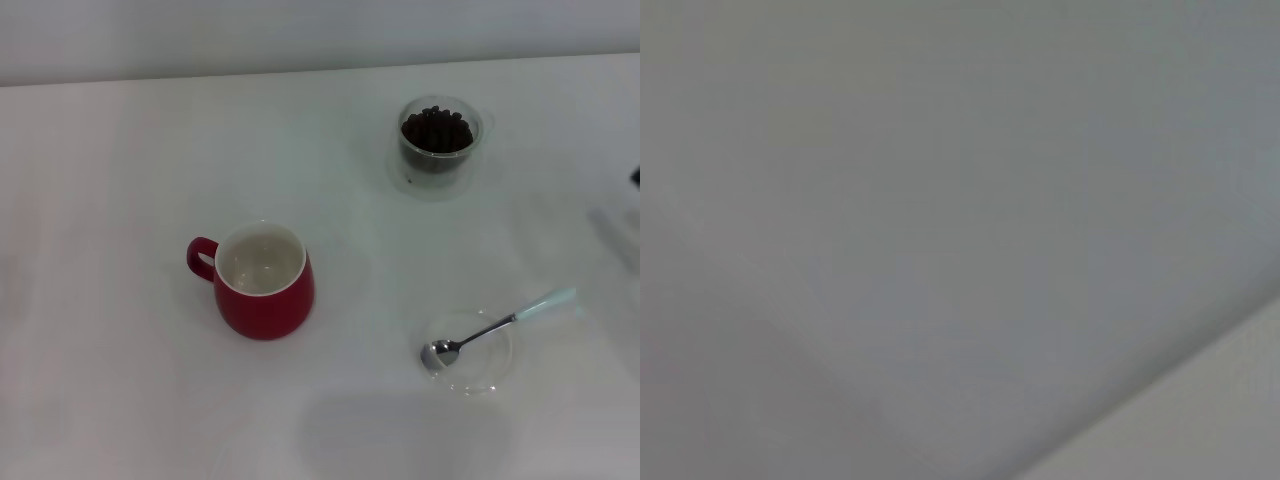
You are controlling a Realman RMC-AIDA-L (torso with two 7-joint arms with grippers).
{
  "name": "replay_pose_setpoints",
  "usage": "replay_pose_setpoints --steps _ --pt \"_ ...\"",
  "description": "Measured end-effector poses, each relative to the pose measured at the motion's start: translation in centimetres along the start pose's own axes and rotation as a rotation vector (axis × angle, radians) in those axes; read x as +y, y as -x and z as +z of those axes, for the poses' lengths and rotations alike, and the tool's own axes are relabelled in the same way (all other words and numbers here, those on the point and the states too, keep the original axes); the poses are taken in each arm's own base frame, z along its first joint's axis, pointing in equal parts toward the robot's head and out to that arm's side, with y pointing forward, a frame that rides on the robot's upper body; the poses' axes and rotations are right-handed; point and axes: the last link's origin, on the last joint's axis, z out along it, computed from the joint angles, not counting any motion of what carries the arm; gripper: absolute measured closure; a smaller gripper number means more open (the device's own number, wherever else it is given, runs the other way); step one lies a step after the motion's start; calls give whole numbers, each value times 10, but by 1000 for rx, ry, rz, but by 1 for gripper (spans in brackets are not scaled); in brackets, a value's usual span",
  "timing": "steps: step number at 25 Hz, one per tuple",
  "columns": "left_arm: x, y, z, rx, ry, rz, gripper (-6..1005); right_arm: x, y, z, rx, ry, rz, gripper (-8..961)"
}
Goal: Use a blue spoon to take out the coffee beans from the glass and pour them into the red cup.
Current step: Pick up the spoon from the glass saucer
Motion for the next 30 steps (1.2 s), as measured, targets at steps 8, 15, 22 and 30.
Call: replay_pose_setpoints --steps 8,15,22,30 --pt "-14 -7 5 27 -70 5 288 -2 -26 -45 96 10 66 115" --pt "-12 -5 5 18 -66 26 288 -4 -38 -54 125 -25 118 115" --pt "-13 -5 3 18 -73 26 288 0 -48 -52 159 -19 152 115" --pt "-10 -4 3 15 -64 19 287 7 -60 -37 184 -2 160 114"
